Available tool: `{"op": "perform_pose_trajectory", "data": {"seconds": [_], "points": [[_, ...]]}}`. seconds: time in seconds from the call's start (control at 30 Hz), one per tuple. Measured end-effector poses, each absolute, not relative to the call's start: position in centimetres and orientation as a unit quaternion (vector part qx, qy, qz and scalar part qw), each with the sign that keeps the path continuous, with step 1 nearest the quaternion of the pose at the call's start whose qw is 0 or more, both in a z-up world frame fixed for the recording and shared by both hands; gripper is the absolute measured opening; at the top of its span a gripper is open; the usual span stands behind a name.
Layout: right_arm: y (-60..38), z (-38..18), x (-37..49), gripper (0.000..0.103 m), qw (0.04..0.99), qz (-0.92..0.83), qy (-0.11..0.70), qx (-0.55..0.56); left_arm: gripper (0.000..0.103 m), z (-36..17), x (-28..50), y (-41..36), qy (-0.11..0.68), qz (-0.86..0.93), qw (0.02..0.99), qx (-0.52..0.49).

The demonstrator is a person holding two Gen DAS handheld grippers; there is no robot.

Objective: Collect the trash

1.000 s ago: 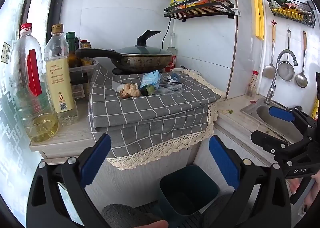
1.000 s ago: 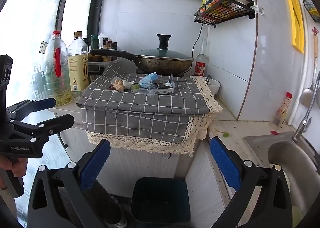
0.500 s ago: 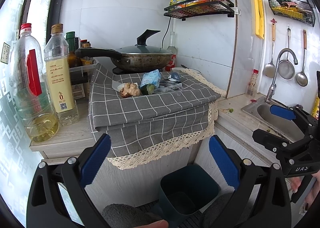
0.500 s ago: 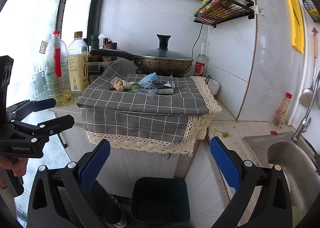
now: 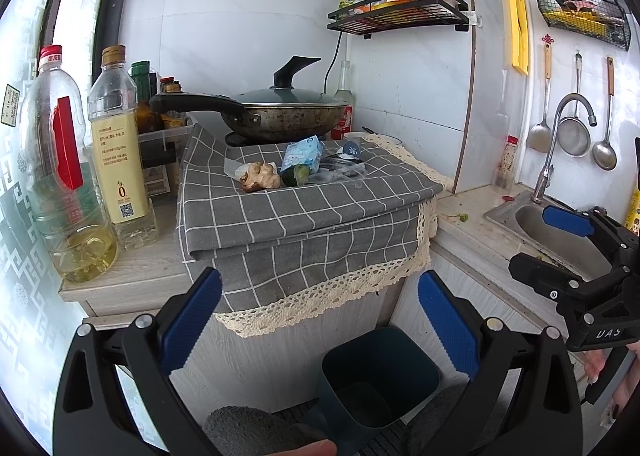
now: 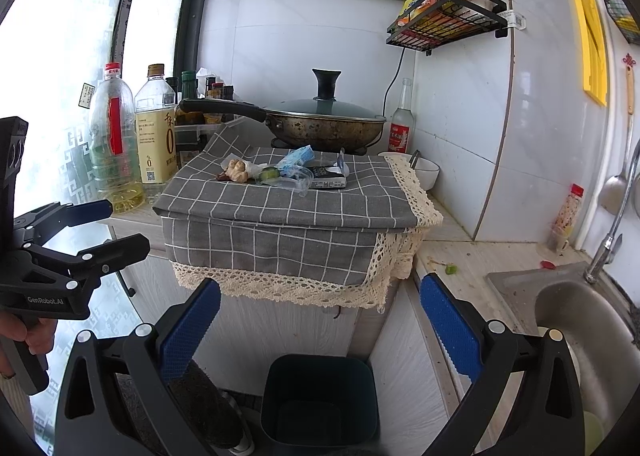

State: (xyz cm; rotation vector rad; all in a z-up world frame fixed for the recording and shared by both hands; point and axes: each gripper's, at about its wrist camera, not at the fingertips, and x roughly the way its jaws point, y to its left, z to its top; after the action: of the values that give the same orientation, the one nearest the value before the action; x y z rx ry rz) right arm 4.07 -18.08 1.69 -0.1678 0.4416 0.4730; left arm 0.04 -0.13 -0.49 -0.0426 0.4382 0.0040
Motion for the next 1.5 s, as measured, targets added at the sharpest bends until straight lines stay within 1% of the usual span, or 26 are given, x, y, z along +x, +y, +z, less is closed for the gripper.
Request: {"op": "perform_pose_trajectory", "data": {"seconds": [1.5], "points": [[-18.64, 1.8, 4.13, 0.1, 0.944, 0.232, 0.218, -0.081, 0.1, -1.04, 0.17, 0.07, 0.224, 0.004, 0.974, -0.018]]}}
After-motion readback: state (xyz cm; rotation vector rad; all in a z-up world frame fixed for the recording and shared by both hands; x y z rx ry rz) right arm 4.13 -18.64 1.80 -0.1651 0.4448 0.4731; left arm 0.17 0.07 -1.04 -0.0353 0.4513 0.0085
